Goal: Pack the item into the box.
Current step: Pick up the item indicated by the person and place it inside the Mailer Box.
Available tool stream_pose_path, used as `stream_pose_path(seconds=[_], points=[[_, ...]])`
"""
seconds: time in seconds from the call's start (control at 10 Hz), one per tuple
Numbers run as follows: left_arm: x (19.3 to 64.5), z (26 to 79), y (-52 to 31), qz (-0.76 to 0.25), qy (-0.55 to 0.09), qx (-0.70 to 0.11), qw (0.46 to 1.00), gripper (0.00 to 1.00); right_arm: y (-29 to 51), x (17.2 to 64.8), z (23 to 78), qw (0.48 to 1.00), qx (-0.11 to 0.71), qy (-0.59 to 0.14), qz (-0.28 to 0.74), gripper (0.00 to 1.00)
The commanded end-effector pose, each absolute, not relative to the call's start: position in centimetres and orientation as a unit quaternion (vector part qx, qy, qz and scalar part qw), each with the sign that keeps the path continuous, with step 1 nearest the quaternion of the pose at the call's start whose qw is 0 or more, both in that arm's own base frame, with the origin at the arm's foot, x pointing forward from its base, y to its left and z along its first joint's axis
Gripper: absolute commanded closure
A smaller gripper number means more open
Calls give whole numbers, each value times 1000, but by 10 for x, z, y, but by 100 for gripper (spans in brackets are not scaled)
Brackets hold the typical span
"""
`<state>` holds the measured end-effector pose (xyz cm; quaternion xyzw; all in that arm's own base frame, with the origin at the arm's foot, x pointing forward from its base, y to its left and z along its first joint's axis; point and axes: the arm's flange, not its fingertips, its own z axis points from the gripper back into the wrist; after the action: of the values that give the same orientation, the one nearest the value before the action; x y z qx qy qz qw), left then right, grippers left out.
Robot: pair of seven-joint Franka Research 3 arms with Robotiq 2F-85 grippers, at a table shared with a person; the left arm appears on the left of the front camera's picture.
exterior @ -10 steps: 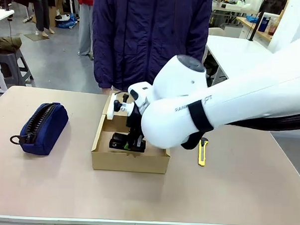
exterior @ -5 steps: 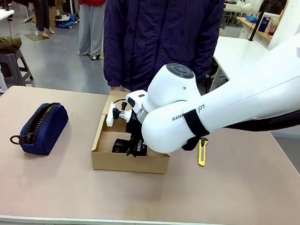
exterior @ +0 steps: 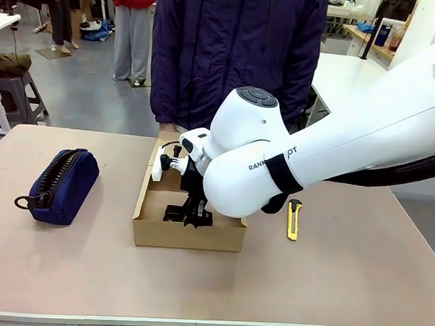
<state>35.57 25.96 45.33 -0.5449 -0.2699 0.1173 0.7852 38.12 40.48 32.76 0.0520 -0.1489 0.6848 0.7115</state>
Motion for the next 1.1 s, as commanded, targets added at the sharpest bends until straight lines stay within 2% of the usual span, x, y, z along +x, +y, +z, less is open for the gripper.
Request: stream_pose_path(seconds=[0.0,0.8,1.0], points=[[356,454,260,109,-283,-551,777,0,412,384,332,718,55,-146,678,0],[356,454,260,109,-283,-551,777,0,413,390,338,712,64,-167,679,0],[356,454,260,109,-283,-551,777,0,397,395,371,728,87,-176,657,0]])
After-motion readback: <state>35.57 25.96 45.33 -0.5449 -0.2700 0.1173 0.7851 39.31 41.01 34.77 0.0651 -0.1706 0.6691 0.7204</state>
